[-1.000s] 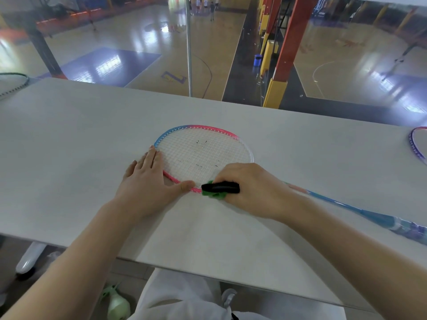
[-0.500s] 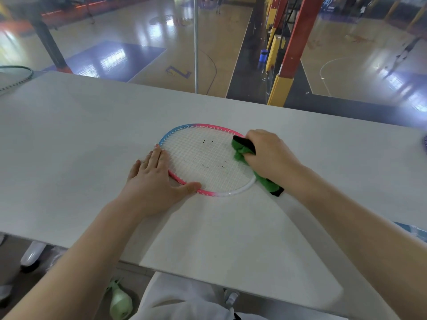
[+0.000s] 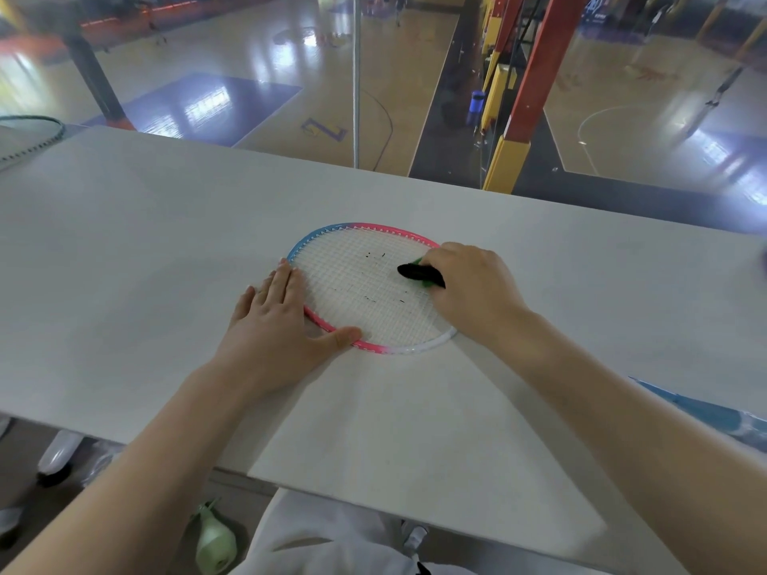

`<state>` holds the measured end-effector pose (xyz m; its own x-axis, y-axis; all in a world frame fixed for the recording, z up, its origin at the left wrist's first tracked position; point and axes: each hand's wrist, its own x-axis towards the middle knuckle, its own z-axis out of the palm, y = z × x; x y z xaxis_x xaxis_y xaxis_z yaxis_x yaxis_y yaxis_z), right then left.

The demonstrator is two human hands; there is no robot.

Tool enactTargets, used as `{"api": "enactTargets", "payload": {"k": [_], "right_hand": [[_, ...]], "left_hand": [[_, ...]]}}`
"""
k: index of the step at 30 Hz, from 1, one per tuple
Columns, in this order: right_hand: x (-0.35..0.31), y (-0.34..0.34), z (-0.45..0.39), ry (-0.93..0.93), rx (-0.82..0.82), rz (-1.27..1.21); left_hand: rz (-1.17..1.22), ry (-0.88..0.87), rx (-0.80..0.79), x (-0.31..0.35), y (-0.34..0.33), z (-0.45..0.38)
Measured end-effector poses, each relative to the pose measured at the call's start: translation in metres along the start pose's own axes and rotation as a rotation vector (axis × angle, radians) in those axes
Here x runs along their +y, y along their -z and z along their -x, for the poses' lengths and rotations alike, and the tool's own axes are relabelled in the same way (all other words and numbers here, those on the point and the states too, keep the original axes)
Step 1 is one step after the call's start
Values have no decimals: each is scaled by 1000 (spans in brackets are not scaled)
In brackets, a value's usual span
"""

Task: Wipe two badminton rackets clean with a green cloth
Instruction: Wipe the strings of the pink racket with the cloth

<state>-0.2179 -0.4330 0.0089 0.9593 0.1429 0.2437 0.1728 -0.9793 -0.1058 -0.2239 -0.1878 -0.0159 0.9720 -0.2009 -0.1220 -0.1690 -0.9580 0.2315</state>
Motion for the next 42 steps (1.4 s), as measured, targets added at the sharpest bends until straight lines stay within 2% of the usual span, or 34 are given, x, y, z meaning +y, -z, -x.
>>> {"api": "enactTargets", "payload": {"k": [13, 18, 29, 34, 38, 42], "right_hand": [[-24, 18, 40, 141, -146, -331], [-37, 28, 31, 102, -361, -658], [4, 4, -24, -112, -112, -318], [15, 5, -37, -170, 17, -55], [-6, -6, -30, -25, 96, 213], [-26, -17, -13, 37, 14, 205]], "left_hand": [[-2, 1, 12, -1, -1, -1], [12, 5, -30, -1, 2, -3], [24, 11, -50, 1, 4, -5], [26, 10, -29, 0, 3, -4], [36, 11, -22, 0, 2, -5], [53, 11, -3, -1, 0, -4]]}}
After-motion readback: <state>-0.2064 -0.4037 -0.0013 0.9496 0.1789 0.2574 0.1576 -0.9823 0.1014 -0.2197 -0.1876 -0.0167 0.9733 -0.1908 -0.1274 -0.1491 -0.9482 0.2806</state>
